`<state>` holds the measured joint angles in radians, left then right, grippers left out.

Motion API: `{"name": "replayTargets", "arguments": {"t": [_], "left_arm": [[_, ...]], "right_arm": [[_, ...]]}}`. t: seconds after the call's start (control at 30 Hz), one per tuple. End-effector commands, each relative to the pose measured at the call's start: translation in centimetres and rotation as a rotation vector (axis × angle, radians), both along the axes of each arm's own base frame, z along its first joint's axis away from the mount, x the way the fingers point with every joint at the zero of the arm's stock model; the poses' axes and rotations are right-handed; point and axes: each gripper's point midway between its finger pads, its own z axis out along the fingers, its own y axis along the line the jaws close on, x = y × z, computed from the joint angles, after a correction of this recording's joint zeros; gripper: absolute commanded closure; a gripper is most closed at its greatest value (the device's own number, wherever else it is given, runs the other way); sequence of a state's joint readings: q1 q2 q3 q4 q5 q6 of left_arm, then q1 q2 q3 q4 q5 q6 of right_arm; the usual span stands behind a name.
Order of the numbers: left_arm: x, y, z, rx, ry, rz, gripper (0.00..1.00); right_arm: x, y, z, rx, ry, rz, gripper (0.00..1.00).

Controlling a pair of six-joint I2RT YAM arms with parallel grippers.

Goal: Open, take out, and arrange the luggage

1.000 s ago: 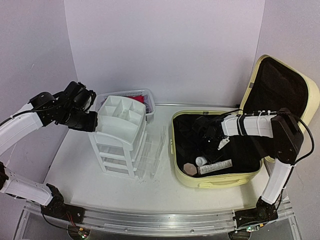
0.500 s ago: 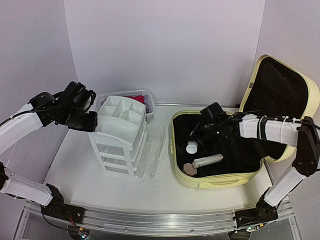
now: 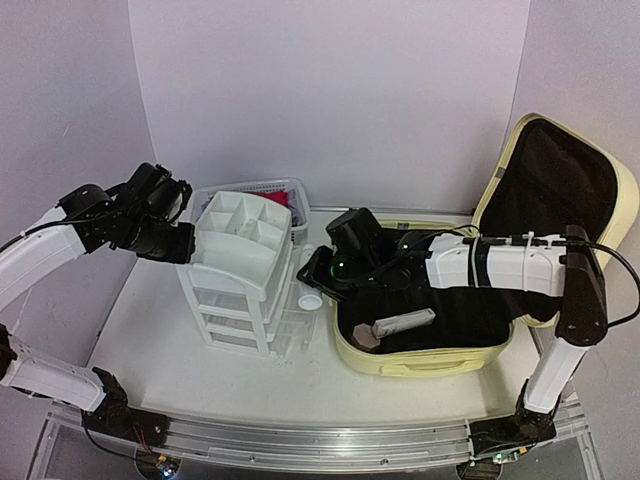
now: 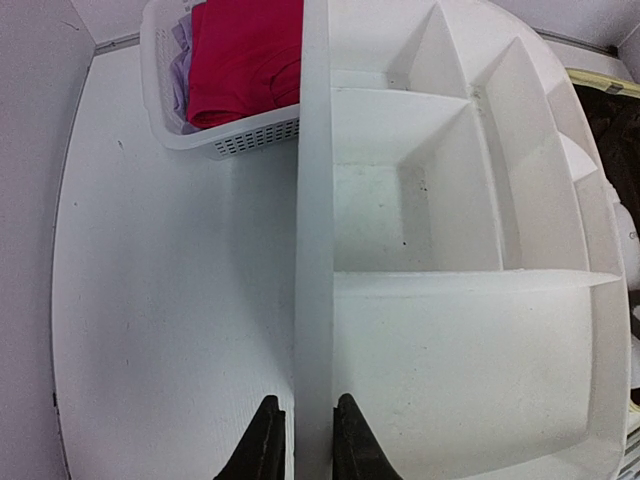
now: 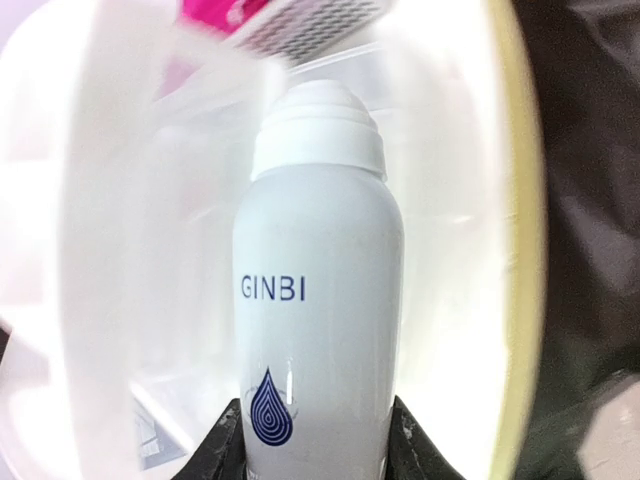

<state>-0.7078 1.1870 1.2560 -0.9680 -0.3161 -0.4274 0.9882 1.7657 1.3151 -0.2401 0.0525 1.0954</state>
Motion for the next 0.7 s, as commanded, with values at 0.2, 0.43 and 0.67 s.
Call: {"name": "replayTargets", "arguments": {"t": [0.2,0.43,0.67], "left_arm": [[-1.0,0.9,-1.6,0.051,0.067,-0.003,0.83],[-1.1,0.8,-1.6,0.044,0.066,-0.004,0.83],[-1.2,1.1,-1.5,0.045,0.056,0.001,0.83]], "right_arm": [[1.2,3.3,4.2,0.056,-0.117,0.001,0.69],[1.8,3.4,2.5,0.004,-0.103,-0.07,0.57],[1.7,3.5,2.6,-0.041,-0.124,-0.029,0.28]]}}
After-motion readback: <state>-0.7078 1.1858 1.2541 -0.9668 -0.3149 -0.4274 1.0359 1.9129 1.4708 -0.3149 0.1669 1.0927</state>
